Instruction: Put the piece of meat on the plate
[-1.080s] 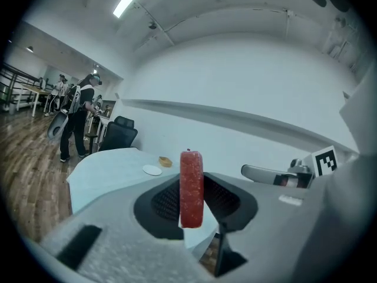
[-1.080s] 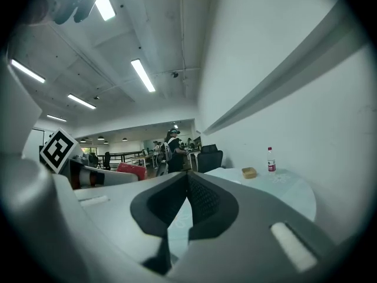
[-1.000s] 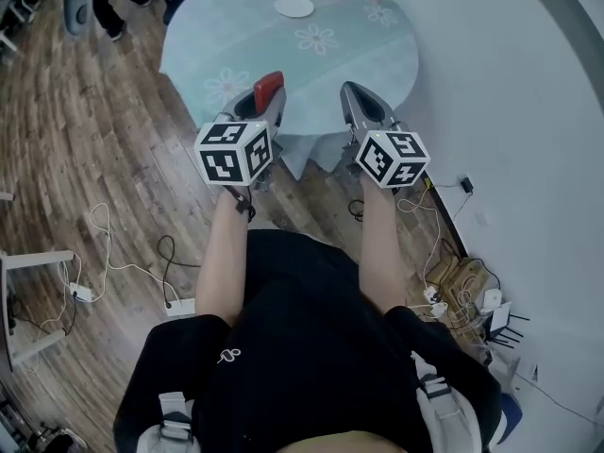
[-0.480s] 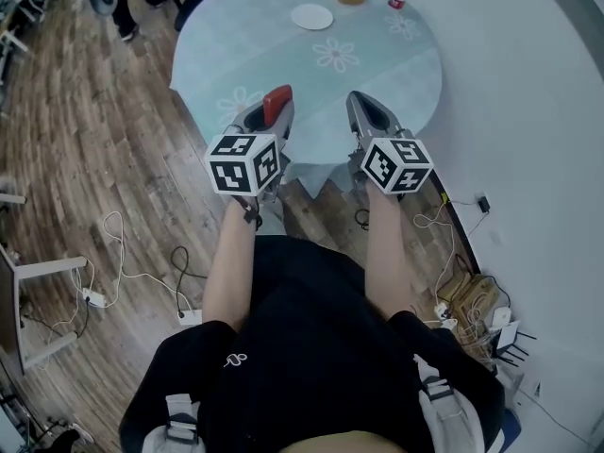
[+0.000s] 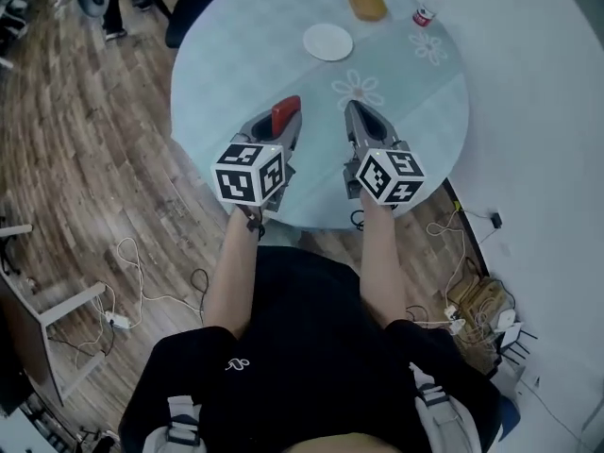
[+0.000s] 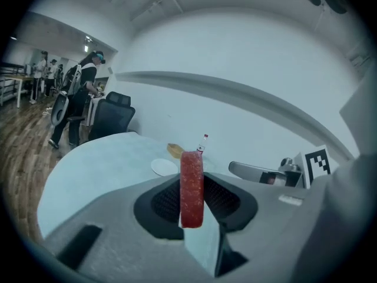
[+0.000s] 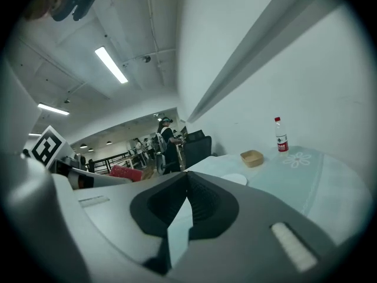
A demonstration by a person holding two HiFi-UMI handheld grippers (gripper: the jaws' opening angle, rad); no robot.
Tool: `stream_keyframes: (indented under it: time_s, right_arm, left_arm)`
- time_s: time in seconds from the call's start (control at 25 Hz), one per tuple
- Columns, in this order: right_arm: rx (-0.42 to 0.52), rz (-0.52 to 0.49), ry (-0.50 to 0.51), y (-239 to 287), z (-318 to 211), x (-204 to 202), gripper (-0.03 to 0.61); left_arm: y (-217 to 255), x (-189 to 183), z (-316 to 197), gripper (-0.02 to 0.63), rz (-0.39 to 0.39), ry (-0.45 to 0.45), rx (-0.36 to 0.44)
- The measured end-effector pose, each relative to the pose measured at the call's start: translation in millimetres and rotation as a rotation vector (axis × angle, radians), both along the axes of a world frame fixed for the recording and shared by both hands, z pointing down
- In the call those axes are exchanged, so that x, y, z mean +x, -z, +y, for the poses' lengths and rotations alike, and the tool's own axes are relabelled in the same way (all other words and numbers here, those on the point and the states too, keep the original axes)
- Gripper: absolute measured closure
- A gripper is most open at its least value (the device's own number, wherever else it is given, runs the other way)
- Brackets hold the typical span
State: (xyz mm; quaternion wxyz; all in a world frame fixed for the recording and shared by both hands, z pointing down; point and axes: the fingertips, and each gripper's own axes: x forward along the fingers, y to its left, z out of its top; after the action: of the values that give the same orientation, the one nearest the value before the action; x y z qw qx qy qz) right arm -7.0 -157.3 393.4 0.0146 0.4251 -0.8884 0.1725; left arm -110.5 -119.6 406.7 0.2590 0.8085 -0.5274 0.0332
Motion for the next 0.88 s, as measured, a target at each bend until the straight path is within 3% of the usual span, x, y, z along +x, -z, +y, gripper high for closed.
stream_keyframes:
  time_s: [0.4, 0.6, 0.88]
  right_arm:
    - [-0.154, 0.107, -0.234, -49, -70, 93, 0.568]
    - [-0.189, 0.117, -0.179, -68, -93, 88, 0.568]
    - [-0.223, 0.082, -0.139, -84, -129, 83, 0.568]
  left_arm:
    - [-65, 55, -88, 0.525, 0.065, -0.154, -0.176]
    - [-94, 62, -117, 0.525, 0.065, -0.134, -0.249]
    - [-107, 60, -155, 0.525, 0.051, -0.104, -0.277]
